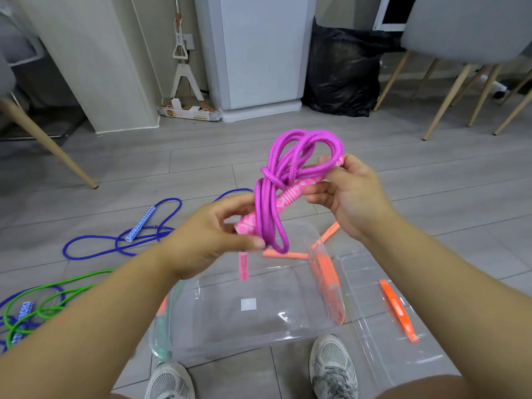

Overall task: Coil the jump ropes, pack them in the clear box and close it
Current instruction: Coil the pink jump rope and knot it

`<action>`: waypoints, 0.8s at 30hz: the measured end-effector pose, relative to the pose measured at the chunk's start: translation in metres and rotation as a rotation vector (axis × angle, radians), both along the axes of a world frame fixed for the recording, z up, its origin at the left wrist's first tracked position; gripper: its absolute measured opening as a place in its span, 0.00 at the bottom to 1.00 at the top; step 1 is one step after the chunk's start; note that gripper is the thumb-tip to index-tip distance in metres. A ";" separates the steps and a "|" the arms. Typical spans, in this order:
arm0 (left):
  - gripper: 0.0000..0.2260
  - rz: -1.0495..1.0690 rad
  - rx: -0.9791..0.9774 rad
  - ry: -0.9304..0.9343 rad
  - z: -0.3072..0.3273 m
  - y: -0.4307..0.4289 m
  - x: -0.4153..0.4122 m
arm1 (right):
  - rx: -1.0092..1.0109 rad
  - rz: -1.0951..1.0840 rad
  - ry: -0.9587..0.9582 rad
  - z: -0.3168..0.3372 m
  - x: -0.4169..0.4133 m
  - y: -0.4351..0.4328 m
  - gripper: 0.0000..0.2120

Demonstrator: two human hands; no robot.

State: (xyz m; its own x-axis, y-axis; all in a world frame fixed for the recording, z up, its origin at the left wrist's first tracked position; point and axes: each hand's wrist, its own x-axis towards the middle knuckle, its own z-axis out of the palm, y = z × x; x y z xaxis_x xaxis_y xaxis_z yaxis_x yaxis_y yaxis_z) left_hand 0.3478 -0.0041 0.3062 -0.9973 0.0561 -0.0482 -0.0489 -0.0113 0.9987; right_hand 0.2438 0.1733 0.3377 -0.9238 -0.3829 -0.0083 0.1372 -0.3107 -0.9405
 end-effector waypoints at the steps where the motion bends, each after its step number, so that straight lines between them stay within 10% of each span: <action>1: 0.27 0.034 -0.018 0.011 -0.001 0.004 0.000 | 0.011 0.017 0.007 0.001 0.001 -0.002 0.07; 11: 0.23 0.189 -0.267 0.036 -0.005 0.008 -0.001 | 0.128 0.024 0.090 0.007 0.005 0.001 0.24; 24: 0.06 0.136 -0.364 0.009 -0.007 0.006 -0.003 | 0.263 -0.096 0.183 0.005 0.010 -0.005 0.04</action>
State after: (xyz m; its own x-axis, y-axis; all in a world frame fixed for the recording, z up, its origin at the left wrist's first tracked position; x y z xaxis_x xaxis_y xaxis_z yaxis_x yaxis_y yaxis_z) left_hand 0.3446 0.0022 0.2987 -0.9949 -0.0955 -0.0322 -0.0628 0.3378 0.9391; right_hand 0.2539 0.1685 0.3424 -0.9508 -0.3009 0.0741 -0.0595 -0.0573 -0.9966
